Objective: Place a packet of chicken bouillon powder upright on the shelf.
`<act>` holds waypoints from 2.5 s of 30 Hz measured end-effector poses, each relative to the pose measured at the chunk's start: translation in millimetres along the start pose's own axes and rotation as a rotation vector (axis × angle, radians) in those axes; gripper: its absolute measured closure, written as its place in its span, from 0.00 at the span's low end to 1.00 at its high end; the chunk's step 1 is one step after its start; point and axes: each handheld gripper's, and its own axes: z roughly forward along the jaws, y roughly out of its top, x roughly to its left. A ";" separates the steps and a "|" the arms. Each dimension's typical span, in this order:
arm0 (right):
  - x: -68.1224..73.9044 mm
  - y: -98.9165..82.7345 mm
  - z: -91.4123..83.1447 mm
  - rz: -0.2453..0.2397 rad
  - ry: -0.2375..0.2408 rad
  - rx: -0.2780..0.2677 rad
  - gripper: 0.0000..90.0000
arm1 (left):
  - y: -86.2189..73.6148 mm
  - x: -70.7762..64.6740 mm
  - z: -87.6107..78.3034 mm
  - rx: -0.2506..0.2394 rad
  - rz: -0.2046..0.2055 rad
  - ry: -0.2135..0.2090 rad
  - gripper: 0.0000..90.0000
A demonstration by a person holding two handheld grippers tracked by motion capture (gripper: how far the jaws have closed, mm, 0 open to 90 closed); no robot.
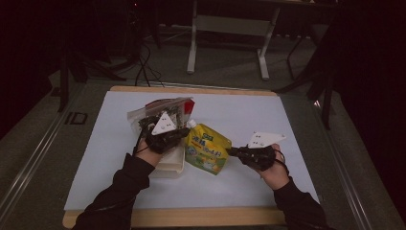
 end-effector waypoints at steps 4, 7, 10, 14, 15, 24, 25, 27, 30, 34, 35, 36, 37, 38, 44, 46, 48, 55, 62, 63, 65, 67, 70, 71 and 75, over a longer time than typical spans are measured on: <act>-3.1 -0.3 -0.2 0.019 0.015 -0.003 0.99 | -2.5 -0.5 -3.0 -0.012 0.006 -0.012 1.00; -8.0 1.0 1.7 0.044 0.053 -0.002 0.88 | -3.8 -1.7 -4.8 -0.018 0.010 -0.031 1.00; -10.3 4.1 8.9 0.049 0.066 0.008 0.81 | -3.9 -2.5 -6.4 -0.015 0.007 -0.031 1.00; -12.1 7.4 19.9 0.053 0.085 0.023 0.76 | -6.3 -1.6 -8.4 -0.021 -0.009 -0.055 1.00; -12.5 7.5 24.2 0.059 0.096 0.035 0.76 | -6.6 -1.8 -8.8 -0.023 -0.010 -0.057 1.00; -8.5 11.3 31.4 0.024 0.104 0.073 0.99 | -7.3 -1.4 -13.4 -0.022 -0.017 -0.074 1.00; -7.9 11.9 30.8 0.020 0.105 0.075 0.99 | -7.1 -1.2 -13.9 -0.023 -0.021 -0.081 0.99; -7.6 13.6 27.7 0.011 0.101 0.071 1.00 | -6.0 -1.3 -15.8 -0.030 -0.029 -0.093 0.97; -7.3 16.8 22.2 0.004 0.102 0.060 1.00 | -2.6 -1.9 -18.9 -0.049 -0.033 -0.121 0.88; -7.6 23.6 12.6 -0.008 0.089 0.035 1.00 | 2.3 -5.2 -24.4 -0.067 -0.043 -0.142 0.58; -8.6 25.3 9.6 -0.007 0.089 0.026 1.00 | 3.2 -6.4 -26.4 -0.074 -0.048 -0.152 0.49; -9.5 27.1 6.6 -0.011 0.082 0.017 1.00 | 3.8 -7.9 -28.5 -0.080 -0.052 -0.166 0.43; -10.4 29.0 3.4 -0.011 0.081 0.008 1.00 | 4.3 -10.1 -30.7 -0.083 -0.052 -0.165 0.38; -11.0 31.0 0.4 -0.012 0.077 -0.003 1.00 | 4.5 -12.5 -32.7 -0.088 -0.053 -0.173 0.33; -14.5 44.1 -13.5 -0.033 0.058 -0.041 1.00 | 0.9 -25.5 -46.6 -0.107 -0.050 -0.173 0.16; -14.9 49.3 -16.2 -0.046 0.056 -0.050 1.00 | -0.9 -29.4 -49.9 -0.104 -0.049 -0.143 0.07; -14.9 53.4 -17.4 -0.053 0.061 -0.056 1.00 | -3.9 -33.1 -54.1 -0.103 -0.053 -0.124 0.03; -11.2 66.9 -13.4 -0.084 0.090 -0.076 1.00 | -19.4 -44.3 -68.1 -0.090 -0.039 -0.072 0.02; -5.8 83.3 -3.2 -0.119 0.132 -0.096 1.00 | -35.6 -54.4 -79.6 -0.097 -0.040 -0.062 0.02; -5.2 85.8 -1.5 -0.122 0.140 -0.099 1.00 | -37.4 -55.4 -80.3 -0.096 -0.043 -0.061 0.02; -4.5 90.0 1.4 -0.131 0.151 -0.106 1.00 | -42.0 -58.4 -82.6 -0.094 -0.046 -0.036 0.02; -2.8 94.3 4.6 -0.135 0.165 -0.108 1.00 | -44.8 -62.2 -84.8 -0.102 -0.052 -0.003 0.02; 0.3 100.0 10.1 -0.153 0.182 -0.119 1.00 | -48.5 -69.9 -87.6 -0.092 -0.066 0.040 0.02; 1.3 102.0 12.6 -0.153 0.194 -0.123 1.00 | -49.7 -71.4 -88.6 -0.091 -0.062 0.049 0.02; 5.0 107.2 21.4 -0.163 0.223 -0.134 1.00 | -57.9 -75.2 -93.1 -0.081 -0.059 0.081 0.02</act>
